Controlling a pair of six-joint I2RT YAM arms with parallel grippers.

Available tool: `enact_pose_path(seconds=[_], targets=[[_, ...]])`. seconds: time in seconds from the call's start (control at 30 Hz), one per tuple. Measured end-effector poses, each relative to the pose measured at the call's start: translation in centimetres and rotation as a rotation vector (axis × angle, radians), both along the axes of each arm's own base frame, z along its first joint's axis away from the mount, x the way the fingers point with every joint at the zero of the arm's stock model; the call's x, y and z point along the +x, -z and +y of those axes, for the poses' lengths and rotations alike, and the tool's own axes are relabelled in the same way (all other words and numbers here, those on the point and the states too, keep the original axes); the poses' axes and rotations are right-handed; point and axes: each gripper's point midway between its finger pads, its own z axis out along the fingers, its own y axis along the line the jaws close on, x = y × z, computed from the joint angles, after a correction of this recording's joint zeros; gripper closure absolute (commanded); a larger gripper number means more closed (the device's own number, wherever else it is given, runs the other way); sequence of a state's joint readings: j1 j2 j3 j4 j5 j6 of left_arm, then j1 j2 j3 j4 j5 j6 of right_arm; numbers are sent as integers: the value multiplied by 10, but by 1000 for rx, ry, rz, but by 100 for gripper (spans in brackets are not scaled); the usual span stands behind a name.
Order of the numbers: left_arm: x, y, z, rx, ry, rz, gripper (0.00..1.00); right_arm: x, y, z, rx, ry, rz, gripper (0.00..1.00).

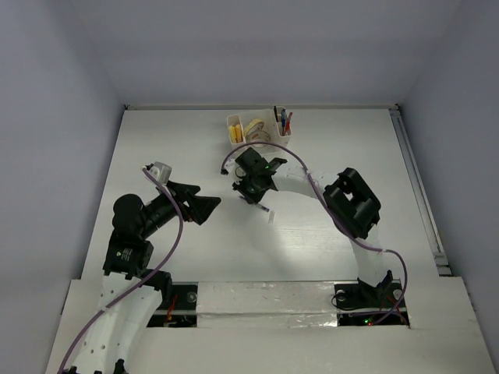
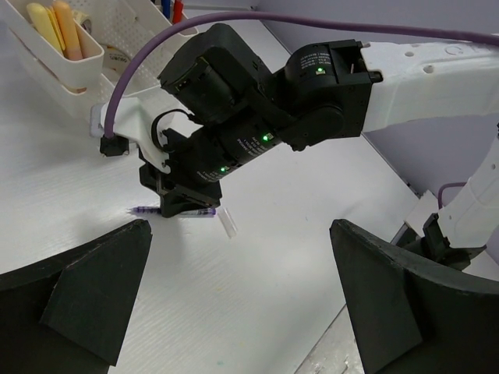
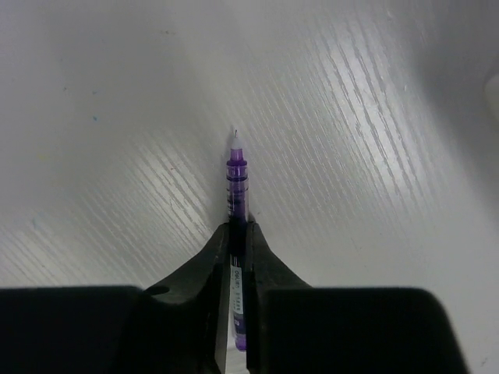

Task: Sort the stationery into containers
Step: Pick up the pen from the center of the board.

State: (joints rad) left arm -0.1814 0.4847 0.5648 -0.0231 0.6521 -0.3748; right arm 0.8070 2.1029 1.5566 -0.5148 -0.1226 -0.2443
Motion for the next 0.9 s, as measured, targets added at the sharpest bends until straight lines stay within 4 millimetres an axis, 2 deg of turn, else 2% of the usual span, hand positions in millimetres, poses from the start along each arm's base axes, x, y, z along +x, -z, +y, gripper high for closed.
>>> enact_pose_path(seconds=[0.07,0.2,0.33,0.4,0.47,0.53,0.63,0.7,0.77,0.9], targets=[[1,1,0,0,0,4,1,1,-1,1,4,0,-4,100],[1,2,0,1,-2,9,1,10,-4,10,52,19,-43,100],[3,4,2,3,-11,17,1,17,-25,16,155,85,-113,100],[4,5,2,4,-13,23,1,18,-50,18,243,139,-150,100],[5,6,2,6,-14,29,1,20,-84,23,360,194,-189,100],[6,8,1,6,-14,36,6,20,-122,28,493,245,-220,100],[8,10,1,9,-13,48,9,11,-180,32,721,304,-235,100],[9,12,1,10,-13,57,10,2,-209,35,861,319,-213,100],[10,15,1,12,-13,67,11,-7,-227,39,974,319,-172,100],[13,18,0,15,-13,83,13,-26,-232,48,1107,309,-49,100]])
